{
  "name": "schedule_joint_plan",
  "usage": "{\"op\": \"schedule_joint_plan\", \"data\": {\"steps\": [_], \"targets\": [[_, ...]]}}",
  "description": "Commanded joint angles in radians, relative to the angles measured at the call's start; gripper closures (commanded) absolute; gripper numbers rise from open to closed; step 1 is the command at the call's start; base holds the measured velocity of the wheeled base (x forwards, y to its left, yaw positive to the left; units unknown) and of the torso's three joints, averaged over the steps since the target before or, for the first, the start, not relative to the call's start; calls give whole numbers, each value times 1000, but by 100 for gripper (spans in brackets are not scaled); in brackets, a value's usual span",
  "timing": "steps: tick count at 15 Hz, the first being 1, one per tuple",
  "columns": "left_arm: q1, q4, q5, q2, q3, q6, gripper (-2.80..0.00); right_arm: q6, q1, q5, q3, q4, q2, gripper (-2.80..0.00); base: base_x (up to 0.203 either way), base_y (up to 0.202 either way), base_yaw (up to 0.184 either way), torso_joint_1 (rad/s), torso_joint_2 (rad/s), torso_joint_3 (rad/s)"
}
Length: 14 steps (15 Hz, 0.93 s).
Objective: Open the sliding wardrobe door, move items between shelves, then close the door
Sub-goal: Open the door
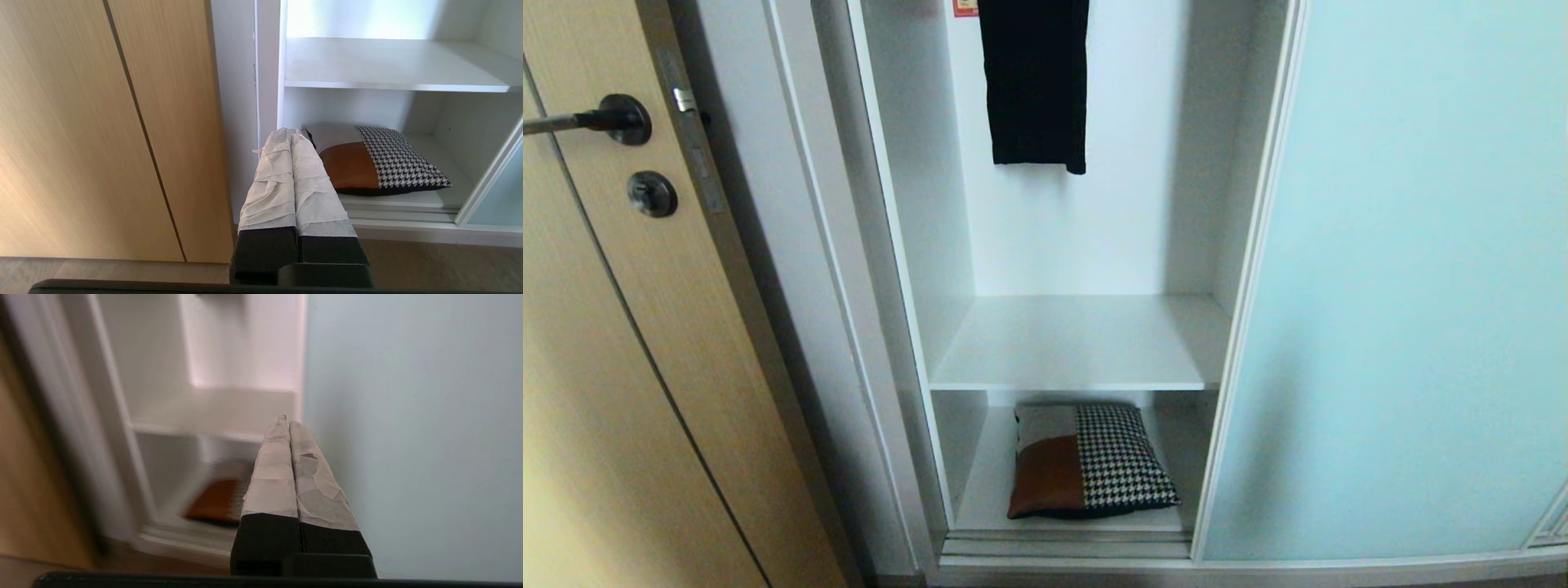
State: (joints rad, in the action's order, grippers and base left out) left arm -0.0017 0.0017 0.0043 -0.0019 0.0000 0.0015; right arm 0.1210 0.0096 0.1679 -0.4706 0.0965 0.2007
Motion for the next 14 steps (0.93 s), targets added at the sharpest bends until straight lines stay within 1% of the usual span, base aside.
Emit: {"op": "schedule_joint_plan", "data": {"steps": [1,3,5,8,9,10,12,14], "targets": [[0,0,0,2,2,0,0,36,11,7,-96,-7,205,0,0,0,0,0,0,0],[0,0,0,2,2,0,0,72,35,19,-146,-56,374,0,0,0,0,0,0,0],[0,0,0,2,2,-2,0,89,57,41,-169,-153,558,0,0,0,0,0,0,0],[0,0,0,2,2,0,0,98,72,84,-198,-373,833,0,0,0,0,0,0,0],[0,0,0,2,2,0,0,98,79,107,-212,-450,909,0,0,0,0,0,0,0],[0,0,0,2,2,-2,0,99,92,142,-231,-500,971,0,0,0,0,0,0,0],[0,0,0,1,2,0,0,99,114,190,-260,-545,1064,0,0,0,0,0,0,0],[0,0,0,2,2,0,0,97,130,201,-285,-560,1159,0,0,0,0,0,0,0]]}}
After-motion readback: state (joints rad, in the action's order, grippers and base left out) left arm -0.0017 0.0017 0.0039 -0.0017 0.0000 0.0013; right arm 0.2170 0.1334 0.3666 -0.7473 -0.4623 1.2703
